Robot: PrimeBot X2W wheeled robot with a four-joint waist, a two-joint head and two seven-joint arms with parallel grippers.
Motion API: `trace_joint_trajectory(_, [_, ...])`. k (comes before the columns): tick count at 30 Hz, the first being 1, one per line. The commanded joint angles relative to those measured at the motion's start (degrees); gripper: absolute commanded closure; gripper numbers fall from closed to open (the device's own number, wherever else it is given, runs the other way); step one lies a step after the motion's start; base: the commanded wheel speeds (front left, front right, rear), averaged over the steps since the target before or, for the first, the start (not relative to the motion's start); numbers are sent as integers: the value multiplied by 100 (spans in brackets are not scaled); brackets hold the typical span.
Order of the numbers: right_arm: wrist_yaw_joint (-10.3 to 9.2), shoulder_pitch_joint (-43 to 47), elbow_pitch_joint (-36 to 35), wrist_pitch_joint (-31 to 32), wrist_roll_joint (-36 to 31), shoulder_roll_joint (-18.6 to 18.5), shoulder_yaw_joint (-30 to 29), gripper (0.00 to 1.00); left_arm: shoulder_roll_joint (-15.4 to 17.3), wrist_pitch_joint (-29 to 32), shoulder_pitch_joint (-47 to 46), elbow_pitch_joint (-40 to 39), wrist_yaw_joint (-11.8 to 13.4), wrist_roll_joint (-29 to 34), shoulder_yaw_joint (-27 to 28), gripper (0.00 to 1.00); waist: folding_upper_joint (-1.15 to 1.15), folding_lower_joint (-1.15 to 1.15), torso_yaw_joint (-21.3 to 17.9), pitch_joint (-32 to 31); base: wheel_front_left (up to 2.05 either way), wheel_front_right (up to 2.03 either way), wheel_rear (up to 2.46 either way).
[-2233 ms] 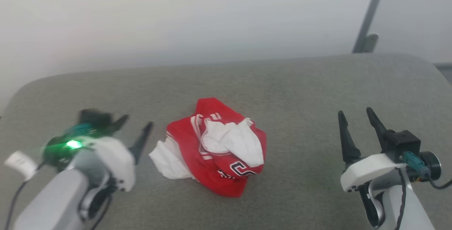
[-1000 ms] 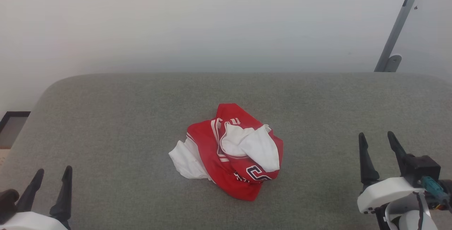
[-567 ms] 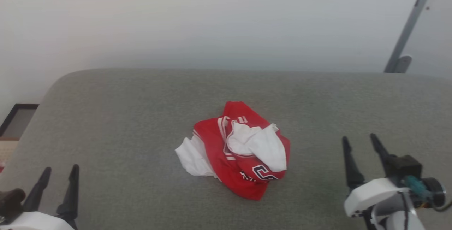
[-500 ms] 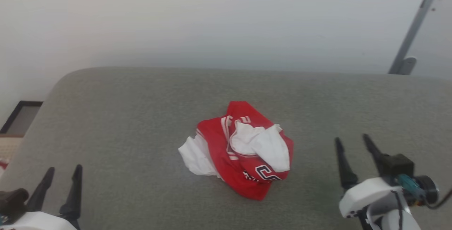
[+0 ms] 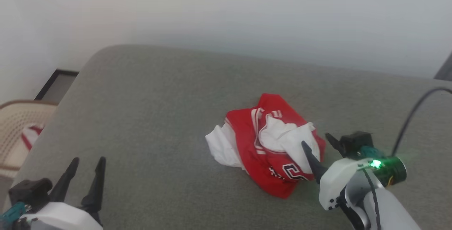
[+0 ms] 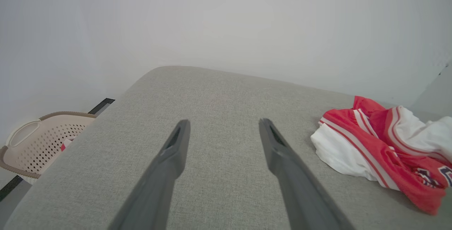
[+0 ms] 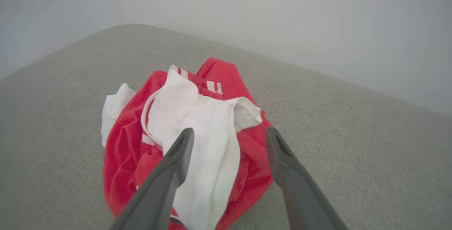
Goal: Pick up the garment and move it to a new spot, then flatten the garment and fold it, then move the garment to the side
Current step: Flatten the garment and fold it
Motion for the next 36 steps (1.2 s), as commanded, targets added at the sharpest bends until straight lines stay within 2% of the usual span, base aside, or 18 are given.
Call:
trace_joint_trajectory(1, [-8, -115, 32, 125, 65, -56, 48, 0, -27, -32, -98, 31, -43, 80, -24, 0, 0, 0, 128, 120, 0, 0, 0])
trace_joint_trajectory(8, [-8, -404, 250, 862, 278, -266, 435, 0, -173, -56, -291, 170, -130, 133, -123, 0, 0, 0, 317, 277, 0, 0, 0])
trace_joint_trajectory(9, [-8, -441, 280, 971, 295, -295, 498, 8, -197, -63, -323, 200, -140, 136, -132, 0, 0, 0, 340, 294, 0, 0, 0])
trace_joint_trajectory(10, [-8, -480, 306, 1064, 337, -318, 549, 52, -209, -62, -350, 228, -157, 137, -136, 0, 0, 0, 360, 309, 0, 0, 0])
trace_joint_trajectory(12, [-8, -541, 350, 1242, 382, -358, 593, 100, -234, -72, -386, 284, -185, 142, -138, 0, 0, 0, 389, 329, 0, 0, 0])
trace_joint_trajectory(18, [-8, -638, 263, 1630, 498, -424, 662, 100, -283, -95, -432, 405, -238, 132, -105, 0, 0, 0, 407, 328, 0, 0, 0])
trace_joint_trajectory(24, [-8, -656, -207, 2049, 714, -582, 520, 100, -270, -111, -355, 449, -260, 116, -20, 0, 0, 0, 309, 271, 0, 0, 0])
trace_joint_trajectory(29, [-8, -532, -730, 2385, 834, -777, 60, 100, -225, -123, -262, 414, -260, 97, 78, 0, 0, 0, 157, 234, 0, 0, 0])
trace_joint_trajectory(36, [-8, -218, -1128, 2588, 720, -1089, -1035, 100, -197, -131, -266, 372, -280, 133, 133, 0, 0, 0, -39, 252, 0, 0, 0])
